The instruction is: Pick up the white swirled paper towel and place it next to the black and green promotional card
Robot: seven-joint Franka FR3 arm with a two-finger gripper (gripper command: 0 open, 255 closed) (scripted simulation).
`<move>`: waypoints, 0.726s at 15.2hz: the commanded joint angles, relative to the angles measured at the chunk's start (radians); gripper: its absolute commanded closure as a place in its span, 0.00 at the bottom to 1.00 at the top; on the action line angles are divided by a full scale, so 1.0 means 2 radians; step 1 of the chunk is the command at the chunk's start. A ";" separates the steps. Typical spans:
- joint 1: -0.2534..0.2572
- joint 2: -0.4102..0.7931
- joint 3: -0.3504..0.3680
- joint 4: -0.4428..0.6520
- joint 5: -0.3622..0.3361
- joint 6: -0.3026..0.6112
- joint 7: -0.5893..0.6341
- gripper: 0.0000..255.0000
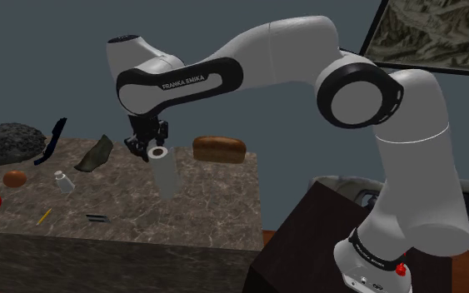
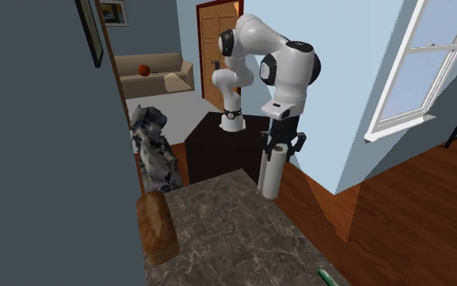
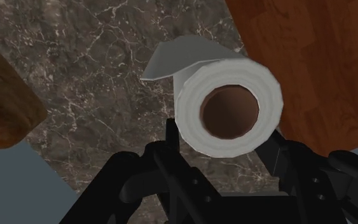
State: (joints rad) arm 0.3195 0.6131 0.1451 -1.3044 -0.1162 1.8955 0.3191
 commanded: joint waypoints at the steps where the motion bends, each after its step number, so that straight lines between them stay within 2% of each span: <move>1: 0.016 0.036 0.001 0.043 -0.004 -0.007 0.014 1.00; 5: 0.048 0.128 0.000 0.170 -0.012 -0.044 0.034 1.00; 7: 0.068 0.198 -0.003 0.279 -0.014 -0.082 0.040 1.00; 8: 0.079 0.245 -0.005 0.359 -0.015 -0.115 0.039 1.00; 11: 0.076 0.235 -0.005 0.321 -0.015 -0.087 0.042 1.00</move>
State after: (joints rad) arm 0.4677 1.0625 0.1372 -0.6828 -0.1458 1.7207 0.4012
